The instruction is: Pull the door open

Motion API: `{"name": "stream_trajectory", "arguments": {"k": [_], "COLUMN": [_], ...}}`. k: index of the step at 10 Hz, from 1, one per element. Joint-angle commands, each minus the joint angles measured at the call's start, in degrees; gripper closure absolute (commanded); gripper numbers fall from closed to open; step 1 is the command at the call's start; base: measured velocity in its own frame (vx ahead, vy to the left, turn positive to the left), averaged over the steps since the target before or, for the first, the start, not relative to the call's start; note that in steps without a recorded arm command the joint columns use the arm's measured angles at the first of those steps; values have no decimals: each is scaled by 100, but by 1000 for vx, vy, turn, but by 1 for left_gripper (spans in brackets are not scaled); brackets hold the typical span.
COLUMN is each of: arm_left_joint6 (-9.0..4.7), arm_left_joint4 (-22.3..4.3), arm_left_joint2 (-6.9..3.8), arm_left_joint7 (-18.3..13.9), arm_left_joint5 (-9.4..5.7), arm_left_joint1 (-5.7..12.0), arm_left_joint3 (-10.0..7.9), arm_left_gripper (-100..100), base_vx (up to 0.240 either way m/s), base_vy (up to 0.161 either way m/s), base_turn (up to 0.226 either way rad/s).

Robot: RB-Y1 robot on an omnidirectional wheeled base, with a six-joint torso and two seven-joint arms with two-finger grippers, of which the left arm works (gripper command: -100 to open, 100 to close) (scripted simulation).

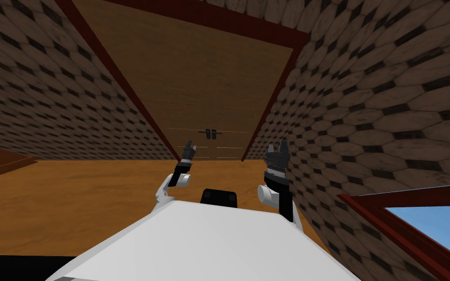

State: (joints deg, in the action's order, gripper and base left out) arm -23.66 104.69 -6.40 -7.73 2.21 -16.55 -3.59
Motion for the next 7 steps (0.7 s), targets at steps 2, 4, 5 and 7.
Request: {"name": "stream_trajectory", "arguments": {"k": [2,4,5,7], "arm_left_joint6": [43,98,126,180], "arm_left_joint4": [-351,-598,-721,-961], "arm_left_joint2": [-65,-110,-133,-174], "arm_left_joint7": [-24,-39,-47,-62], "arm_left_joint5": [-45,-79,-95,-128], "arm_left_joint1": [139,250,305,413], "arm_left_joint3": [-84,-147,-178,-239], "arm_left_gripper": [-100,-100,-100,-100], "base_vx": [93,98,110,95], "base_vy": [6,23,13,14], "base_turn": [-32,-33,-30,-30]}}
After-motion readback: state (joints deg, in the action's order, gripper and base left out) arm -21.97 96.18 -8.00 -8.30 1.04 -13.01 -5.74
